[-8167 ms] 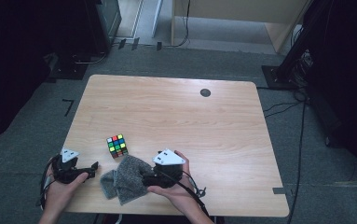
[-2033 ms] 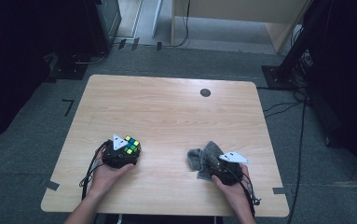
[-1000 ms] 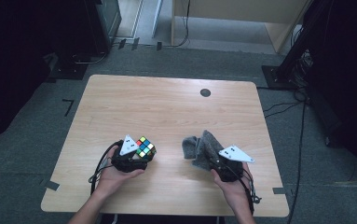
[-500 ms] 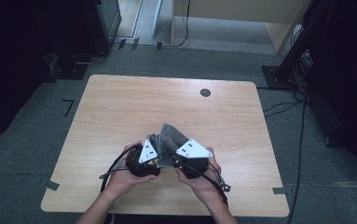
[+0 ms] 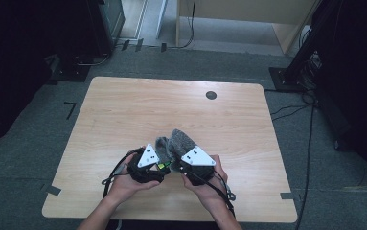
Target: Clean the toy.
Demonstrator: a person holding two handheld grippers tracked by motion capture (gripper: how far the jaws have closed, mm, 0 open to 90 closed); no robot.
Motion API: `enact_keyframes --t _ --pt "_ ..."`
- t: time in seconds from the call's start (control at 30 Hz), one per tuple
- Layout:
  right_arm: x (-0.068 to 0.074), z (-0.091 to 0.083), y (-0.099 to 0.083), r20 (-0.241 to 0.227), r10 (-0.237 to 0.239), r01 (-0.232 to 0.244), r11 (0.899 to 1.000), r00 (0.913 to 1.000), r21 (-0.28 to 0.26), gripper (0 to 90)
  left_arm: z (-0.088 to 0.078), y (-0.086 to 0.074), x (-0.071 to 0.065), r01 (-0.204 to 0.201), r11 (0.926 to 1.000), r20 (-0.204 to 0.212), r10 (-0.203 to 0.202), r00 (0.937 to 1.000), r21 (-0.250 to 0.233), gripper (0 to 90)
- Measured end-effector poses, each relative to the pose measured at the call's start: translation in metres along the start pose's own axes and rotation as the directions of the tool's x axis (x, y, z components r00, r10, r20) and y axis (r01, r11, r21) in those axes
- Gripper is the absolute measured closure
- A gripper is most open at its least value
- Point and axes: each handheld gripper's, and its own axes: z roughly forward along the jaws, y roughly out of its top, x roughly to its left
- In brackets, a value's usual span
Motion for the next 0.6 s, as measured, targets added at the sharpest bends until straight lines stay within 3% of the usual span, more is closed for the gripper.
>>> enact_keyframes --t 0.1,0.17,0.3,0.4,0.47,0.57,0.6 --pt "-0.001 0.000 -0.002 -0.011 0.018 -0.019 1.000 0.9998 -0.021 71.1 -0.001 0.000 0.002 0.004 0.9999 0.015 -0.004 0.9999 -0.013 34.5" --pt "-0.006 0.002 -0.007 -0.040 0.045 -0.046 0.999 0.9982 -0.014 71.3 -0.001 0.000 0.002 0.011 0.9997 0.029 -0.010 0.9995 -0.024 34.5" --pt "-0.009 0.004 -0.012 -0.050 0.060 -0.059 0.998 0.9970 0.004 71.5 0.001 -0.001 0.001 0.006 0.9990 0.035 -0.005 0.9994 -0.044 34.4" --pt "-0.014 0.007 -0.020 -0.064 0.090 -0.088 0.996 0.9939 0.029 71.2 -0.002 -0.001 0.004 0.041 0.9934 0.059 -0.034 0.9977 -0.107 34.4" --pt "-0.017 0.009 -0.025 -0.088 0.114 -0.112 0.993 0.9895 0.036 71.3 -0.005 -0.001 0.007 0.068 0.9875 0.097 -0.055 0.9938 -0.142 34.4" --pt "-0.024 0.005 -0.029 -0.135 0.168 -0.166 0.986 0.9765 0.025 71.2 -0.006 -0.003 0.007 0.057 0.9870 0.104 -0.042 0.9937 -0.150 34.4" --pt "-0.026 0.001 -0.028 -0.149 0.185 -0.187 0.982 0.9715 -0.005 71.2 -0.005 -0.003 0.006 0.055 0.9875 0.105 -0.039 0.9937 -0.148 34.4"
